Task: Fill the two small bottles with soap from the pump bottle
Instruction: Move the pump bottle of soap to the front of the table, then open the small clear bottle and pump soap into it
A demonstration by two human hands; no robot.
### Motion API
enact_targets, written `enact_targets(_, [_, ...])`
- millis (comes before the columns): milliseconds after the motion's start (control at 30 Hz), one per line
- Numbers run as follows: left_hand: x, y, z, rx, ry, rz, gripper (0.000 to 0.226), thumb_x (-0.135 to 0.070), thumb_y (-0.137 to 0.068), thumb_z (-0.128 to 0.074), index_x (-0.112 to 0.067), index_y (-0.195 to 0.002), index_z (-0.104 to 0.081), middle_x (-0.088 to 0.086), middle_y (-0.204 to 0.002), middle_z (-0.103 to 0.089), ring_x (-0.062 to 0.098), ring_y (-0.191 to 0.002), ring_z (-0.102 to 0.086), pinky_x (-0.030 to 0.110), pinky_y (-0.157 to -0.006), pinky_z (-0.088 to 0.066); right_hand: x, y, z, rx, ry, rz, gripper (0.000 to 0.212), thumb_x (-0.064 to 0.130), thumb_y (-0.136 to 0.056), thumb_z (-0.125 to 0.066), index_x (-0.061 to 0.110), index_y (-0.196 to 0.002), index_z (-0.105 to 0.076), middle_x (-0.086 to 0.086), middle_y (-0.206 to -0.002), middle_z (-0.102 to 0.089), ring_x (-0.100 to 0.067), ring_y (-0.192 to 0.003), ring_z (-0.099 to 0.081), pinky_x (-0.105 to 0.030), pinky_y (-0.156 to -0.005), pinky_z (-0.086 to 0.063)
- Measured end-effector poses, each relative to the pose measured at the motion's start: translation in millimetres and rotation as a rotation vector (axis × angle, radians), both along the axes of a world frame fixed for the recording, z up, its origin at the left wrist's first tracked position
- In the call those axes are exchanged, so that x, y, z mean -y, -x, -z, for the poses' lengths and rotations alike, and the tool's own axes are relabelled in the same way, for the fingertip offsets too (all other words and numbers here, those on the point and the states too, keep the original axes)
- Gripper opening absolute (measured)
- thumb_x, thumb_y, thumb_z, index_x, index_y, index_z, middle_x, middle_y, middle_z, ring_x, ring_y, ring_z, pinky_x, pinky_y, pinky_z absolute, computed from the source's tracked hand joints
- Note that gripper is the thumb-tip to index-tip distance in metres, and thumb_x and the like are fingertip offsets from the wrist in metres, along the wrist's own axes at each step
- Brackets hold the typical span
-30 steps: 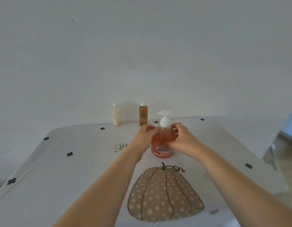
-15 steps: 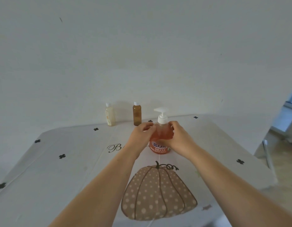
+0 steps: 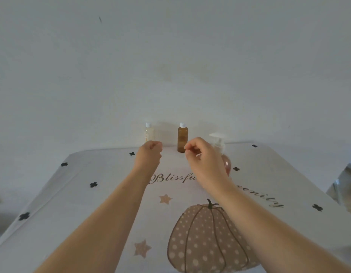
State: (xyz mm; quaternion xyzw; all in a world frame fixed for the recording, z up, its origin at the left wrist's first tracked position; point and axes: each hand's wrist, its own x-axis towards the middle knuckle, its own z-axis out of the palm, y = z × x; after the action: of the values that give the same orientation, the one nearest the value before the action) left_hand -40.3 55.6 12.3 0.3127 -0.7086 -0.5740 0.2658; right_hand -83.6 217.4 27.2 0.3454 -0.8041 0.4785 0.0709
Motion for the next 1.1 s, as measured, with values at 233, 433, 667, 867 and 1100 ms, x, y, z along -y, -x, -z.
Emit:
enact_targets(233, [53.2,-0.8,11.7,0.040,0.070,-0.086,0.022,-0.031,-0.097,-0.048,-0.021,-0.113,-0.061,0.003,-0.112,-0.067,0.025,-0.101,-0.064,0.048,-0.094,-0.052,90.9,30.7,12.9,0.177,-0.142,-0.074,0.035,0.003,-0.101,-0.046,0.018,-0.131,-0.057,0.004,-0.121,-0.060,-0.010,-0.098,-0.057,-0.012,-0.064,-0.038])
enact_targets(433, [80.5,19.5,19.9,0.039,0.048,-0.035,0.043,-0.030,-0.101,-0.043,-0.028,-0.144,-0.044,0.000,-0.144,-0.048,0.024,-0.129,-0.049,0.039,-0.109,-0.037,143.4,53.9,11.3,0.324,-0.294,-0.101,0.064,-0.005,-0.097,-0.044,0.021,-0.156,-0.034,-0.006,-0.146,-0.048,-0.022,-0.117,-0.056,-0.032,-0.082,-0.049])
enact_targets(667, [90.2,44.4,20.8,-0.001,-0.021,0.048,0.048,-0.027,-0.102,-0.041,-0.031,-0.150,-0.035,-0.004,-0.152,-0.042,0.018,-0.139,-0.037,0.033,-0.109,-0.029,168.3,67.7,12.5,0.374,-0.265,-0.113,0.051,0.010,-0.103,-0.044,0.018,-0.152,-0.036,-0.003,-0.127,-0.052,-0.021,-0.100,-0.054,-0.043,-0.090,-0.052])
enact_targets(867, [85.6,39.4,20.5,-0.044,0.045,-0.011,0.042,-0.024,-0.100,-0.051,-0.028,-0.141,-0.049,-0.006,-0.124,-0.058,0.012,-0.112,-0.052,0.025,-0.090,-0.035,164.4,70.0,19.2,0.356,-0.245,-0.098,0.044,0.017,-0.104,-0.044,0.019,-0.148,-0.042,-0.004,-0.125,-0.061,-0.023,-0.105,-0.062,-0.038,-0.086,-0.052])
enact_targets(1100, [69.3,14.2,14.9,-0.058,0.101,-0.036,0.037,-0.026,-0.091,-0.064,-0.029,-0.128,-0.063,-0.008,-0.107,-0.068,0.006,-0.094,-0.063,0.021,-0.075,-0.046,142.0,54.5,21.9,0.357,-0.139,-0.056,0.024,0.013,-0.101,-0.045,0.019,-0.121,-0.057,-0.004,-0.111,-0.067,-0.023,-0.095,-0.069,-0.041,-0.083,-0.058])
